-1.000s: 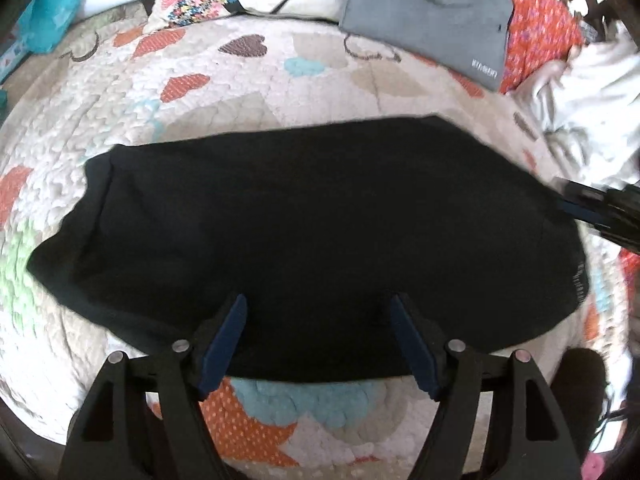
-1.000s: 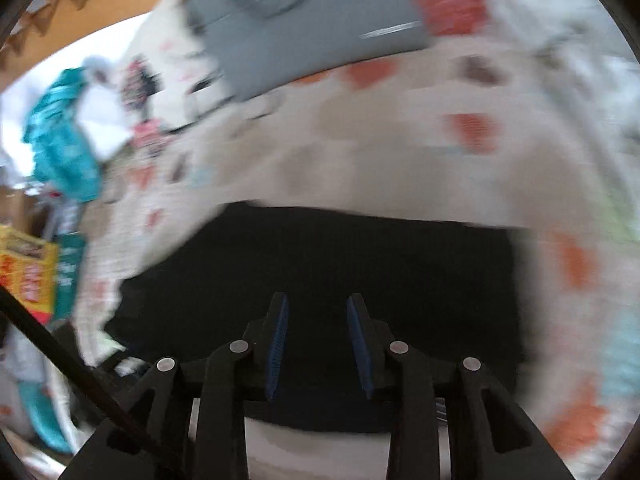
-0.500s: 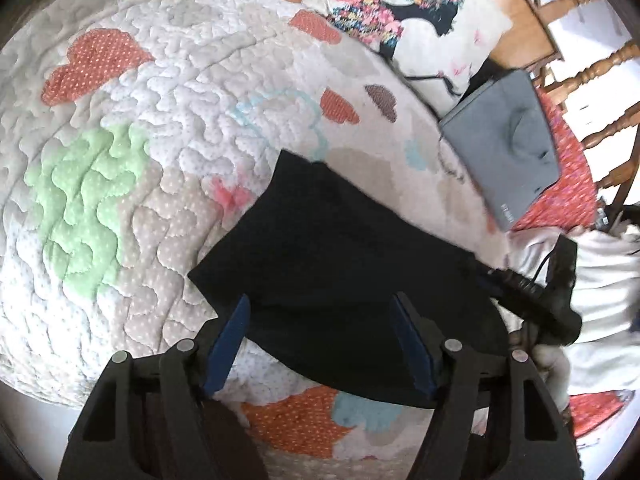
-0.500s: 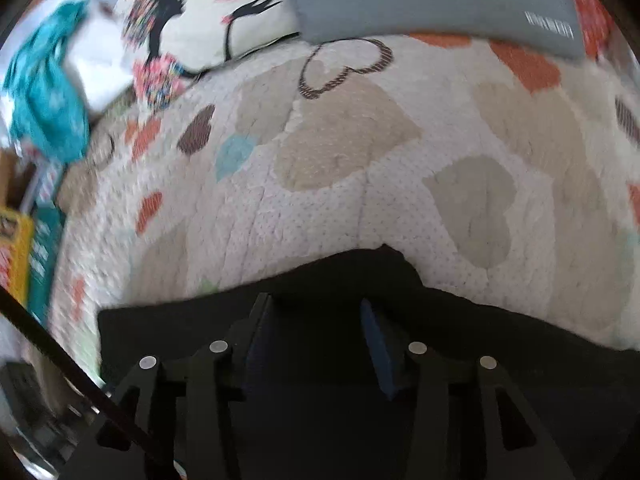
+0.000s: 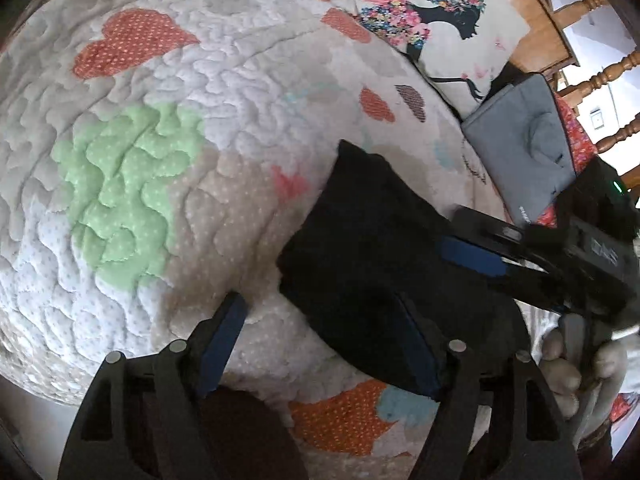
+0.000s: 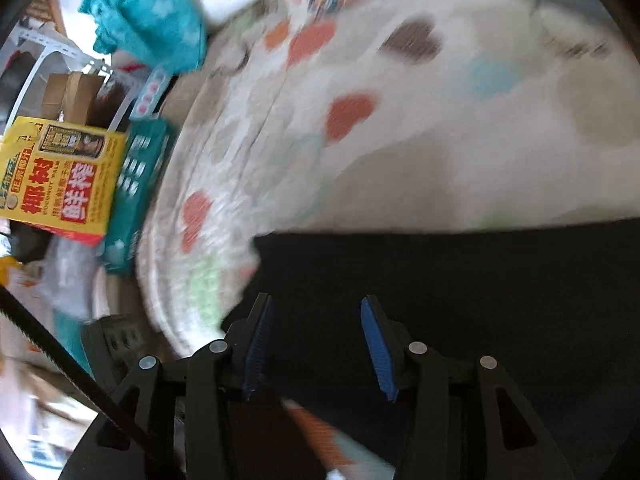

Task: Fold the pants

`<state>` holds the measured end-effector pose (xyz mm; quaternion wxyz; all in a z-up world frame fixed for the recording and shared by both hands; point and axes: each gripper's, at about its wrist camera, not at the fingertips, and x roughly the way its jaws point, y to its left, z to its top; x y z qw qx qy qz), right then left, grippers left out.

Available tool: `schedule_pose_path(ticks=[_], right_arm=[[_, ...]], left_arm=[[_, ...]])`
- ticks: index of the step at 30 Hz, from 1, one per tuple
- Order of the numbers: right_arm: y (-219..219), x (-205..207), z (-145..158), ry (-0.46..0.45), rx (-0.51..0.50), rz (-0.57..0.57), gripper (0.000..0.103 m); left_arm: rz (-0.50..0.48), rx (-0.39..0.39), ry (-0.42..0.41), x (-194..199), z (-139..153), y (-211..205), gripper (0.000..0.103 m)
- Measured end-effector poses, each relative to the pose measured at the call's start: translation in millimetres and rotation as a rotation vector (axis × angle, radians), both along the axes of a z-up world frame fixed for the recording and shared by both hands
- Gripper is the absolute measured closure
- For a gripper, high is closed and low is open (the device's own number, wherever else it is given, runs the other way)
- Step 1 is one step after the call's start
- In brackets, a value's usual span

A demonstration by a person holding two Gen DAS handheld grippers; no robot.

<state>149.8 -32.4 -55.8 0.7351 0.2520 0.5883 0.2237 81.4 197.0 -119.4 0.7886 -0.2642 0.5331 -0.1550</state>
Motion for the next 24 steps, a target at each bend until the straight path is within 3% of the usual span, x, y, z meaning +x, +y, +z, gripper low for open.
schedule_pose_path(ticks=[5, 7, 15, 19, 21, 22, 23, 24], right_arm=[[44.0, 25.7, -5.1, 0.015, -0.158, 0.054, 0.049], [56.4, 33.6, -5.8, 0.026, -0.212, 0.082, 0.041], [108.6, 63.6, -24.6, 0.149, -0.420, 0.242, 0.008], [131.8, 69.1, -34.1, 0.191, -0.552, 0.319, 0.008], [140.9, 63.5, -34.4, 0.159, -0.638, 0.379, 0.016], [144.4, 59.6, -32.9, 0.132, -0.668, 0.412, 0.018], [145.5, 56.6, -31.0, 0.117, -0.681, 0.424, 0.026], [142.9, 55.1, -27.6, 0.106, -0.679, 0.424, 0.037]], left_arm=[[0.006, -0.069, -0.037, -7.7, 1.6, -0.9, 0.029], [0.009, -0.124, -0.053, -10.2, 2.2, 0.1, 0.029], [0.039, -0.176, -0.040, -11.9, -4.4, 7.1, 0.032], [0.043, -0.174, -0.041, -9.8, -5.4, 3.9, 0.027], [0.042, -0.165, -0.042, -9.4, -3.5, 1.7, 0.027], [0.043, -0.161, -0.042, -12.0, -2.4, 1.8, 0.040], [0.037, -0.171, -0.040, -12.3, -1.6, 1.2, 0.073], [0.020, -0.199, -0.023, -11.0, -3.2, -0.9, 0.089]])
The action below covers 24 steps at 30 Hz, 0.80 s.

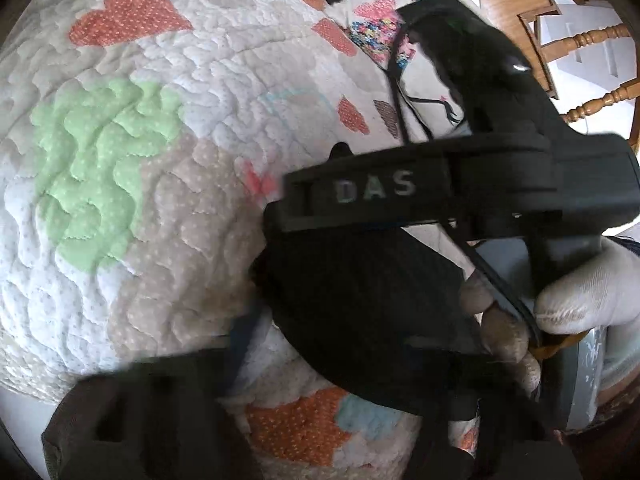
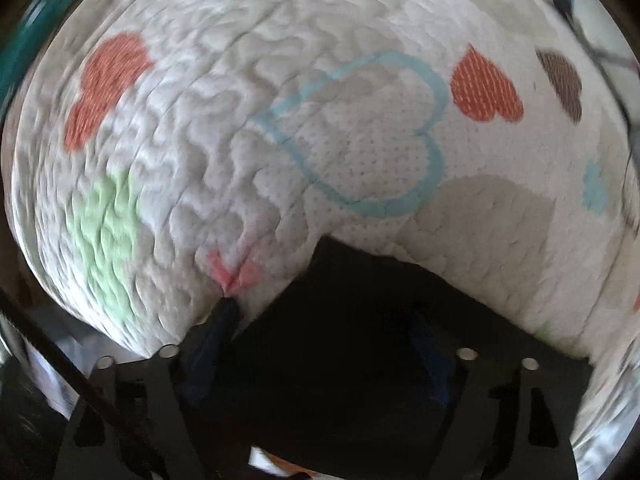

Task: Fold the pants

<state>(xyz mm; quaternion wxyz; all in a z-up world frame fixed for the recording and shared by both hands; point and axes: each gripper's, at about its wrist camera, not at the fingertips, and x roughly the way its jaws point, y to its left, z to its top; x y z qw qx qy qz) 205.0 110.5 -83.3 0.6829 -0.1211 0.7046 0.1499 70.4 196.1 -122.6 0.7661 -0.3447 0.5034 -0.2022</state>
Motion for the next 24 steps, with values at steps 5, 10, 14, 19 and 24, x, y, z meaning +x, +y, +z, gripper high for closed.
schedule_pose_path(ticks=[5, 10, 14, 19, 24], right_arm=[[-32.3, -14.7, 24.0, -0.056, 0.040, -0.008, 0.080], [-77.9, -36.2, 52.1, -0.124, 0.150, -0.078, 0.082], [-123.9, -55.7, 67.4, -0.172, 0.213, -0.150, 0.083], [-181.4, -81.9, 67.6, -0.205, 0.301, -0.257, 0.083], [-239.0, -99.3, 38.1, -0.221, 0.350, -0.388, 0.082]], left_arm=[[-0.030, -0.061, -0.007, -5.5, 11.1, -10.0, 0.091], [-0.083, -0.045, -0.053, -14.4, 35.9, -39.1, 0.091], [-0.150, -0.024, -0.066, -18.4, 46.4, -73.8, 0.091], [-0.255, 0.047, -0.102, -29.6, 58.6, -120.7, 0.090], [-0.337, 0.108, -0.120, -43.6, 62.3, -145.1, 0.088]])
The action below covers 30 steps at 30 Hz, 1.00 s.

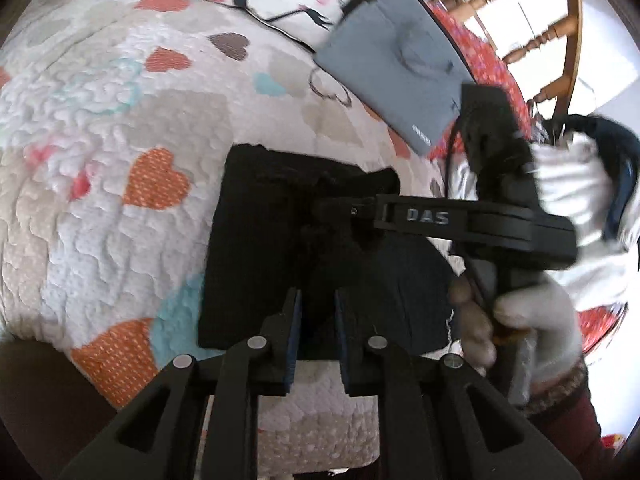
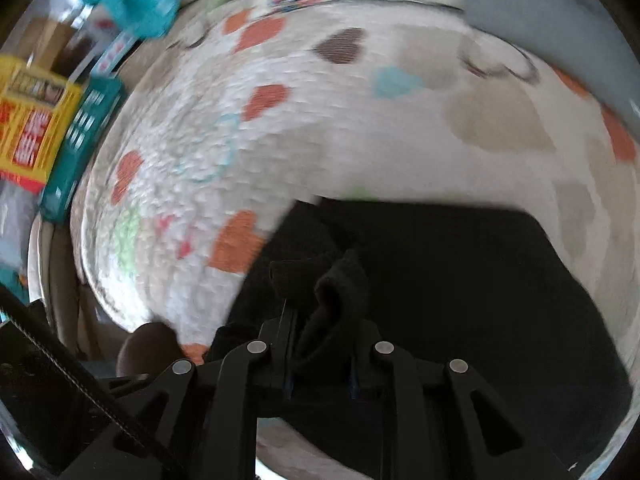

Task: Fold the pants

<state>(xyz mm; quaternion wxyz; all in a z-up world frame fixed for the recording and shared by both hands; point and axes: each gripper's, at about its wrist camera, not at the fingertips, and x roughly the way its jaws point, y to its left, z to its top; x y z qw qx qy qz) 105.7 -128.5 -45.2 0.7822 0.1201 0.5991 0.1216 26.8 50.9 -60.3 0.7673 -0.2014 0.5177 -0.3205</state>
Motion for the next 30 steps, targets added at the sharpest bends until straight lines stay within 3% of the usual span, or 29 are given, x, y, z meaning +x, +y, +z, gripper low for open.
schedule_pose_path(ticks=[2, 3, 5, 7, 12, 15, 18, 19, 22, 24, 28, 30], right_arm=[[-25.5, -6.9, -16.5, 0.016, 0.043, -0.059, 0.082], [-36.9, -10.1, -22.5, 0.025, 0.065, -0.087, 0.076], [-59.2, -19.5, -28.2, 0.009, 0.136, -0.145, 0.069], [-75.7, -29.8, -25.1, -0.008, 0.189, -0.190, 0.060], [-114.6, -56.5, 4.8, -0.126, 0.224, -0.328, 0.052], [-113.3, -66.3, 15.0, -0.163, 0.480, -0.323, 0.052], [-92.9, -67.1, 0.8, -0.110, 0.638, -0.289, 0.052], [-86.5, -65.6, -8.7, -0.082, 0.651, -0.289, 0.052], [-73.6, -64.5, -45.1, 0.001, 0.563, -0.331, 0.054], [-79.0, -67.9, -55.3, -0.002, 0.580, -0.352, 0.067], [-82.4, -71.9, -40.2, -0.021, 0.465, -0.342, 0.066], [-83.0, -67.4, -25.8, -0.030, 0.411, -0.317, 0.057]], left_arm=[[-0.021, 0.031, -0.012, -4.0, 2.0, -6.1, 0.088], [-0.032, 0.045, -0.019, -7.4, 4.0, -7.0, 0.088], [-0.046, 0.070, -0.033, -11.4, 7.2, -6.8, 0.077], [-0.041, 0.101, -0.051, -16.3, 12.6, -2.0, 0.067], [0.015, 0.161, -0.044, -7.9, 14.9, 10.3, 0.064], [0.029, 0.178, -0.013, 4.0, 2.6, 2.3, 0.064], [0.029, 0.210, 0.028, 8.6, -13.8, -9.1, 0.064], [0.028, 0.225, 0.031, 8.1, -17.1, -12.1, 0.064], [0.015, 0.264, -0.003, -0.4, -13.5, -16.1, 0.064], [0.020, 0.251, -0.015, -2.5, -8.6, -10.8, 0.063], [0.067, 0.235, -0.003, 8.1, -12.6, 2.2, 0.056], [0.076, 0.197, 0.009, 15.6, -19.5, 3.6, 0.056]])
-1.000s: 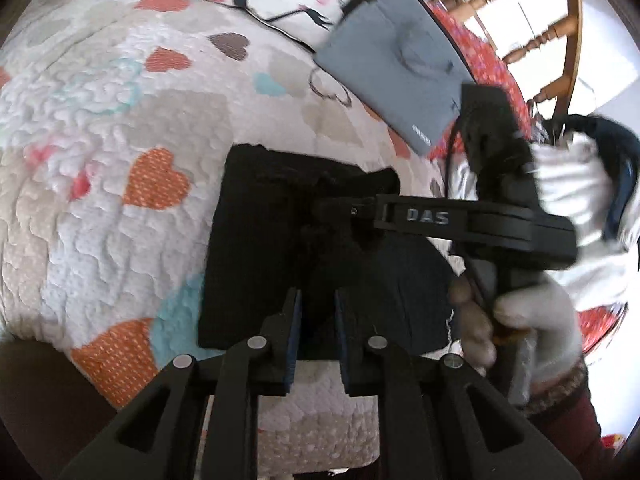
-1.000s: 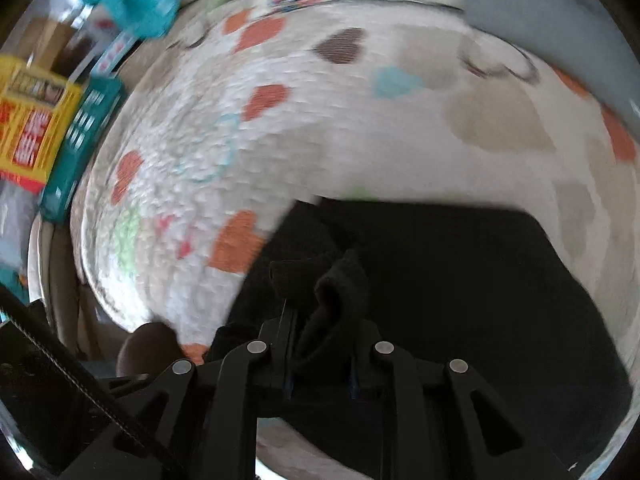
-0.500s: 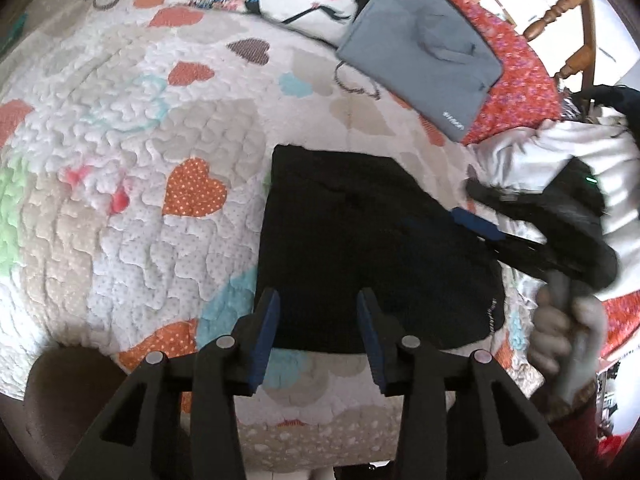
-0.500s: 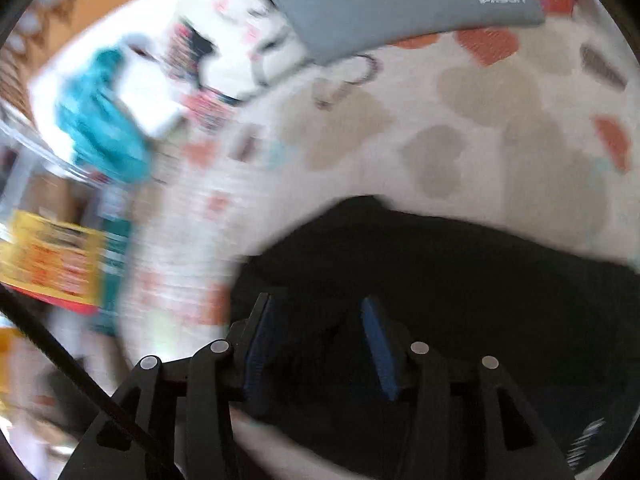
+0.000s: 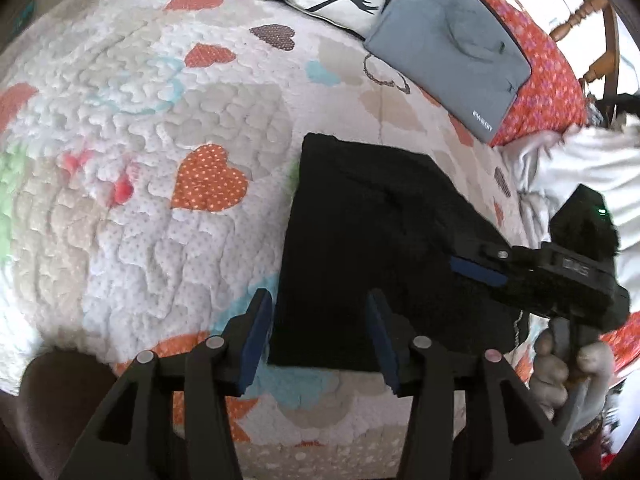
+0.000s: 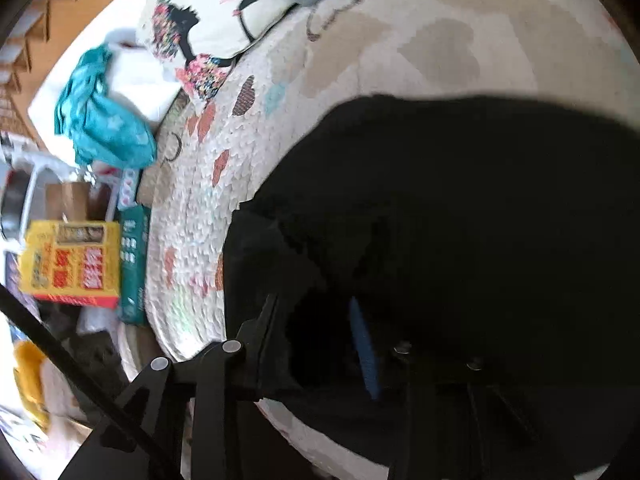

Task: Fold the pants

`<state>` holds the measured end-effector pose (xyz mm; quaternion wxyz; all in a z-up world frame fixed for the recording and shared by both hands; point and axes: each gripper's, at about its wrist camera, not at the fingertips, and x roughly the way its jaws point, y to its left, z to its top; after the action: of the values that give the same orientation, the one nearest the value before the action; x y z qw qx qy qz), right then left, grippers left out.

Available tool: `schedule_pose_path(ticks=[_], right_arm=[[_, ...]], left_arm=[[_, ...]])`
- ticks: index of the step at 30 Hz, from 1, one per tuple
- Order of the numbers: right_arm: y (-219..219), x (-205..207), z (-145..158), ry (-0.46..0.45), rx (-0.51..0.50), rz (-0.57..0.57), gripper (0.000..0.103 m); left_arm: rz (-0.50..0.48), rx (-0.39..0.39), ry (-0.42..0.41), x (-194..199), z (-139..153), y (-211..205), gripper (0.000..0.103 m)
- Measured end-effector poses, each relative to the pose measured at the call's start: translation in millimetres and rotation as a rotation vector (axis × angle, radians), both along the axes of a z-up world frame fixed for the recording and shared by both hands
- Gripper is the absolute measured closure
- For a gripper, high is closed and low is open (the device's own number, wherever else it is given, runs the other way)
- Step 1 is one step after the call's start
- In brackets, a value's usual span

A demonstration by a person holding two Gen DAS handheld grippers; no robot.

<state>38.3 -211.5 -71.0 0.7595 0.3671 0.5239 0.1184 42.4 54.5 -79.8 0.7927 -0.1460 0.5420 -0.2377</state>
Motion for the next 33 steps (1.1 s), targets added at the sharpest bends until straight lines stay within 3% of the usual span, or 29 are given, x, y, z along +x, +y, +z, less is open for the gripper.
schedule_pose_path(ticks=[4, 6, 8, 15, 17, 19, 20, 21, 23, 27, 33], right_arm=[[17.2, 23.0, 26.6, -0.036, -0.040, 0.083, 0.051], [38.7, 42.6, 33.8, -0.029, -0.058, 0.154, 0.038], [67.4, 66.5, 36.7, 0.000, -0.116, 0.212, 0.038], [136.7, 134.4, -9.1, 0.294, -0.417, 0.308, 0.035], [155.2, 141.6, -20.6, 0.345, -0.516, 0.376, 0.032], [169.4, 139.8, -19.7, 0.338, -0.617, 0.446, 0.047], [172.9, 137.2, -18.7, 0.323, -0.670, 0.477, 0.070], [170.7, 134.6, -17.3, 0.309, -0.693, 0.491, 0.083], [157.0, 130.8, -12.7, 0.288, -0.621, 0.460, 0.092], [135.6, 126.0, 0.1, 0.230, -0.533, 0.379, 0.094], [159.3, 154.5, 19.4, 0.189, -0.507, 0.357, 0.096]], left_arm=[[-0.007, -0.020, -0.018, 9.6, -11.5, -7.3, 0.056], [-0.013, -0.016, -0.008, 12.7, -19.4, -12.1, 0.056], [-0.013, -0.021, -0.018, 13.6, -22.9, -14.3, 0.055], [-0.005, -0.072, -0.032, 8.1, -25.9, -14.2, 0.051], [-0.044, -0.046, -0.044, 2.6, -25.6, -19.4, 0.078], [-0.063, -0.029, -0.061, 0.3, -24.2, -22.8, 0.087], [-0.059, -0.042, -0.047, 1.8, -24.4, -21.1, 0.088], [-0.050, -0.066, -0.025, 4.7, -25.1, -18.0, 0.088], [-0.036, -0.108, 0.007, 10.0, -25.8, -12.7, 0.089], [-0.023, -0.133, 0.008, 17.6, -22.9, -7.7, 0.090], [0.038, -0.158, 0.024, 34.5, -22.2, 16.5, 0.091]])
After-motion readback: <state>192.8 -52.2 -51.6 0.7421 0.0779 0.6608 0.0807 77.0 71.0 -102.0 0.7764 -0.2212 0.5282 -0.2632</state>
